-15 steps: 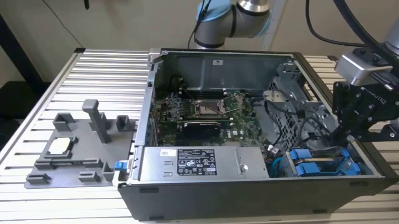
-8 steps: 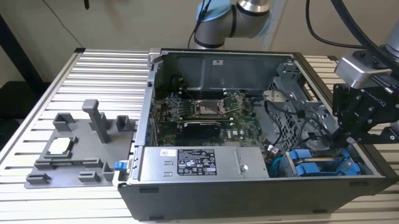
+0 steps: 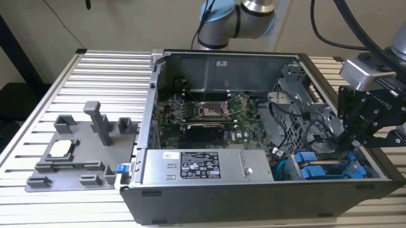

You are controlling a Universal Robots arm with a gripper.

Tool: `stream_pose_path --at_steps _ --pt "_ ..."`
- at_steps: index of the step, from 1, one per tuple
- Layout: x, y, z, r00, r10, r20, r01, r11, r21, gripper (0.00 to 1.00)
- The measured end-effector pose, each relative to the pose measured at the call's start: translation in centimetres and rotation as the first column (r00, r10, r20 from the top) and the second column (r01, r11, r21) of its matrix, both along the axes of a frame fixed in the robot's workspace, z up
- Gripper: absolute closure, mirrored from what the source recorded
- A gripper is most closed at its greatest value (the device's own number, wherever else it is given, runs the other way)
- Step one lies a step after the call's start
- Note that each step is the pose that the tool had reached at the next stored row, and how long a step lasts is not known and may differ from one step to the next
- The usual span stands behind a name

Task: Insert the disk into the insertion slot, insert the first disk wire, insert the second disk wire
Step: 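Insert the first disk wire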

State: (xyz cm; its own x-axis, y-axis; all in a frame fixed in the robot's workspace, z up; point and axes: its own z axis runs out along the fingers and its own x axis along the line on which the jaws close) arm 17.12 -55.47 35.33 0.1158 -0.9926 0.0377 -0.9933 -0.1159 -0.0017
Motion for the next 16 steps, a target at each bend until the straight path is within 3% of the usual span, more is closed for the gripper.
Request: stream_pose_path --at_steps 16 --pt "-0.13 -0.01 -0.88 1.0 -0.008 0.0 0.008 1.0 -0.0002 0.81"
